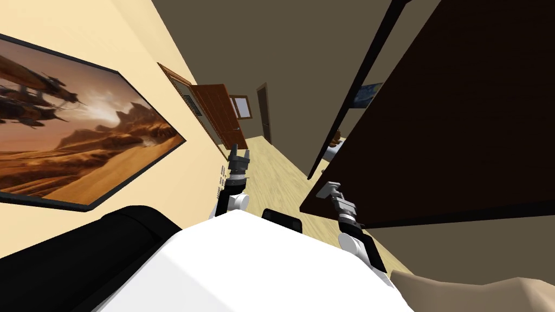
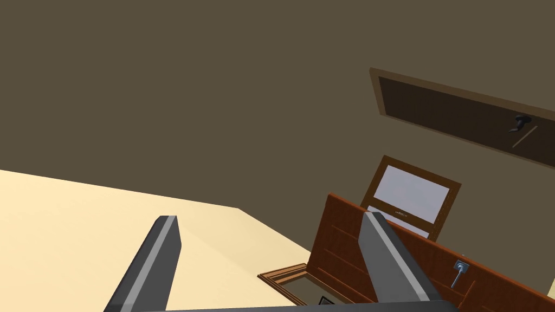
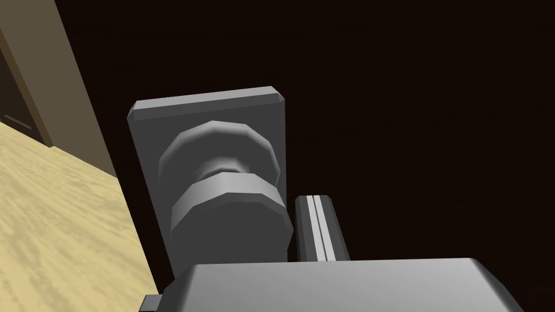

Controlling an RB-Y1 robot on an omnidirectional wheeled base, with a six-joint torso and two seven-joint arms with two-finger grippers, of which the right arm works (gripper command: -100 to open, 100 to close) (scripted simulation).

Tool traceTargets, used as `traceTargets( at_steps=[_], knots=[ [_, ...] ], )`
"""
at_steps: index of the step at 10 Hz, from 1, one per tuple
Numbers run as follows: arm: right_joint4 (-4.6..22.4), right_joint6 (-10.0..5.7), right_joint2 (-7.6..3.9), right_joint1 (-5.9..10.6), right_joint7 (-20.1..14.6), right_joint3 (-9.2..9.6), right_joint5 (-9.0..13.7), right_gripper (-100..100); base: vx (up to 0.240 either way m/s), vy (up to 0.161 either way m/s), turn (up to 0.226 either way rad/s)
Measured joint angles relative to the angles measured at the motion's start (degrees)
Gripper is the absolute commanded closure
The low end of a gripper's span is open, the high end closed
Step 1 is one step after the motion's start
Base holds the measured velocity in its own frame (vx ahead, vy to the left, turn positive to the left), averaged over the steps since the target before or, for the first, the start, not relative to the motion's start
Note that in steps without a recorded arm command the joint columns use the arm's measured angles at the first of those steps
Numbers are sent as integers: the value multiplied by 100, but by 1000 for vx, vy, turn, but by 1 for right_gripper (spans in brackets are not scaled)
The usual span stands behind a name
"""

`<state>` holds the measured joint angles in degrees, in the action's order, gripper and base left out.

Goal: Pull the door open

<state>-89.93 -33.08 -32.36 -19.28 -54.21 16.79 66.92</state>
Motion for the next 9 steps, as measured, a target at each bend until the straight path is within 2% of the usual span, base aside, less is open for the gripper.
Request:
traceTargets(
  at_steps=[2,5,7,8,9],
  knots=[
    [56,-45,-37,16,-103,104,-89,-100,-175,-90,146],
    [70,-24,-102,99,-223,192,-161,-100,-129,-66,68],
    [93,-83,-141,121,-310,273,-245,-100,-128,-72,117],
    [67,-59,-156,144,-325,272,-244,-100,-102,-41,0],
    [-3,-16,-117,132,-259,260,-230,-100,-32,-6,-32]
  ],
)
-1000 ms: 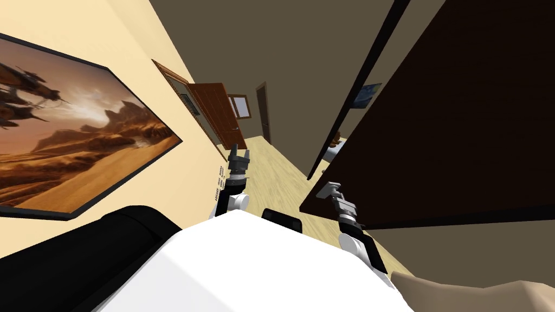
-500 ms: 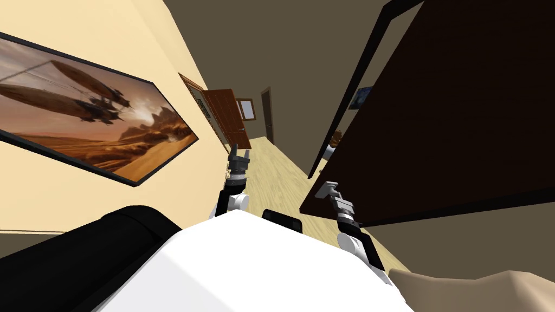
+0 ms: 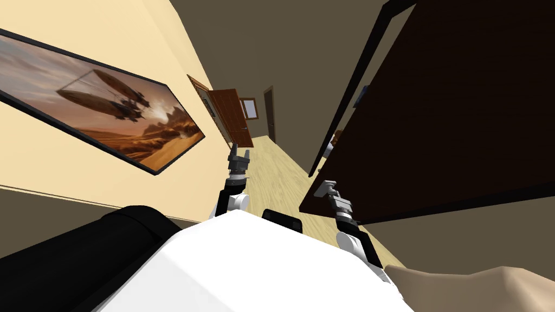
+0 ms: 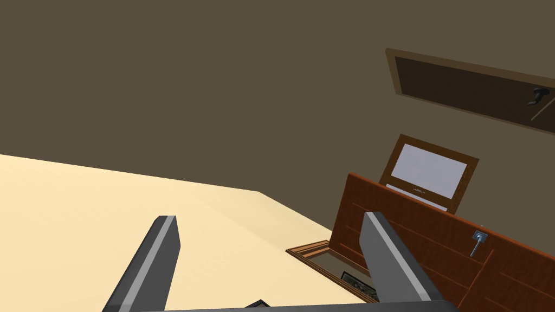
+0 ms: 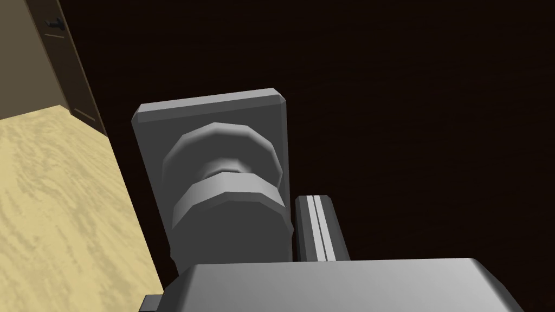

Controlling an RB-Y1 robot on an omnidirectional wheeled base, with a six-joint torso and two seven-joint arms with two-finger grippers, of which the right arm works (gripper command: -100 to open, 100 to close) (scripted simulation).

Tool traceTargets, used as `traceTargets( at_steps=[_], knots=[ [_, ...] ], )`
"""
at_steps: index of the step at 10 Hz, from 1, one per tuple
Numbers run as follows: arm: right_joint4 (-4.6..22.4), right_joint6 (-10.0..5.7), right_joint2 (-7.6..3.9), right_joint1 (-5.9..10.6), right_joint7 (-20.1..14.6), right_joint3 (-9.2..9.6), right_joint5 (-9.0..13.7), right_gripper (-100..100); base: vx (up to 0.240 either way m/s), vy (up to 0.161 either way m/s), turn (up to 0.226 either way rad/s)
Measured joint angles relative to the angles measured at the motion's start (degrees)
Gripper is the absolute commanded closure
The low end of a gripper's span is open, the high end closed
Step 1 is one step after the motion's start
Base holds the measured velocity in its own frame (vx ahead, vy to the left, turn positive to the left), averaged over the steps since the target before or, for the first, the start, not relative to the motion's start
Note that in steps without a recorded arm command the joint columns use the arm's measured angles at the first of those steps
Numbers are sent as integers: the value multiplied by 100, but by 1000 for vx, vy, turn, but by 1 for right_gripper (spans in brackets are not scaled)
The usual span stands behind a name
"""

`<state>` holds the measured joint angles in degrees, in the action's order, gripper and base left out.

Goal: Pull the door open

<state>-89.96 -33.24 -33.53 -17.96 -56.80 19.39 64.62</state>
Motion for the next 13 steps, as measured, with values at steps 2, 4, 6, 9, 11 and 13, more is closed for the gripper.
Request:
traceTargets(
  at_steps=[2,4,6,9,11,13],
  knots=[
    [62,-71,-33,-6,-73,60,-62,-100,-55,-32,53],
    [-18,26,-12,25,0,26,-21,-100,-53,-30,32],
    [115,-52,-46,92,-118,103,-89,-100,-26,-9,21],
    [77,-46,-30,94,-101,111,-106,-100,-37,-22,10],
    [57,-59,-31,67,-98,120,-115,-100,-8,-19,-13],
    [125,-77,-107,0,-156,33,-3,-100,34,21,2]
  ],
)
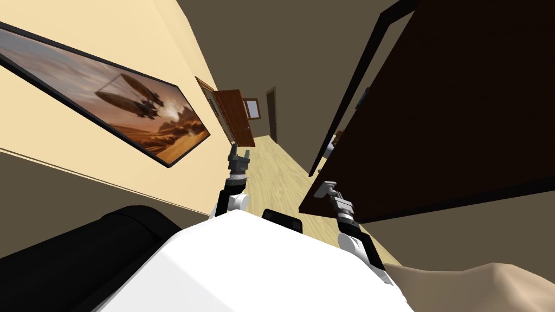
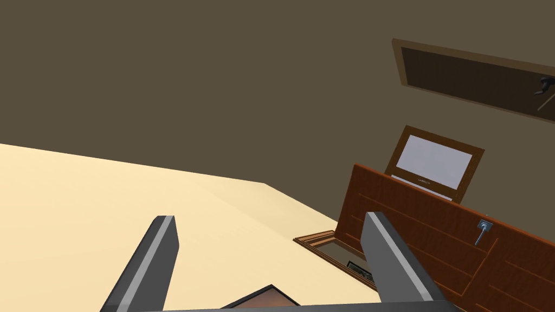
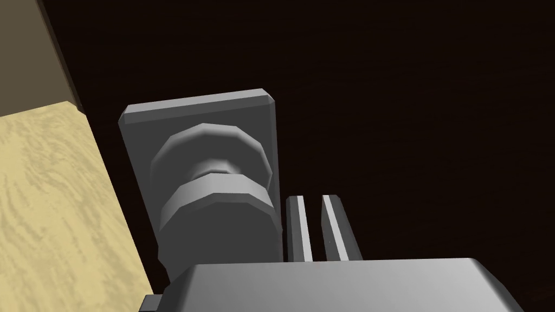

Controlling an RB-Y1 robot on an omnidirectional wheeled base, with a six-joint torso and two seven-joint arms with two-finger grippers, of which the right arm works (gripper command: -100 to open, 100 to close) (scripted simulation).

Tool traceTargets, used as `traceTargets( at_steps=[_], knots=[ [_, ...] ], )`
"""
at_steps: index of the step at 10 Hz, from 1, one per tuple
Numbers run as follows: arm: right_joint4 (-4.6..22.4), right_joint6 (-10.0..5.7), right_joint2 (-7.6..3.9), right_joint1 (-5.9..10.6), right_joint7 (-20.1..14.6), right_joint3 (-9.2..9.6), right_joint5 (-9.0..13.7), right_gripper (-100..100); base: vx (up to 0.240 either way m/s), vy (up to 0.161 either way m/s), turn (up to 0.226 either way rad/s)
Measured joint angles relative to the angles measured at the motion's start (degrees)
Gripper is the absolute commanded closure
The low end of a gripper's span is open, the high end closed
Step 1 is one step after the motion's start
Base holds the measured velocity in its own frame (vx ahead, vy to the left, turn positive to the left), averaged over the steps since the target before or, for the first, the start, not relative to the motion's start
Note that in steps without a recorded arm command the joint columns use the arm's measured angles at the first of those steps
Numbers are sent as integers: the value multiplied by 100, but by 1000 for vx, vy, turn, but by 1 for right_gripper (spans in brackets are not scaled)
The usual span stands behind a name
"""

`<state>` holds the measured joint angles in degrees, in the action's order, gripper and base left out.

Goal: Pull the door open

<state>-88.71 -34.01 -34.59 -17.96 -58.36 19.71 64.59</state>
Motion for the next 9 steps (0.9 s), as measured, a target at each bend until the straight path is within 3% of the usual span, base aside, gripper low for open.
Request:
traceTargets(
  at_steps=[1,6,7,9],
  knots=[
    [38,-6,-22,-22,-16,-38,28,100,-1,-21,9],
    [29,-3,-14,-8,0,-28,12,100,-2,-4,0],
    [29,-3,-14,-8,0,-28,12,-100,-119,-25,143],
    [3,-41,-70,6,-39,-45,-26,-100,-206,-80,188]
  ],
)
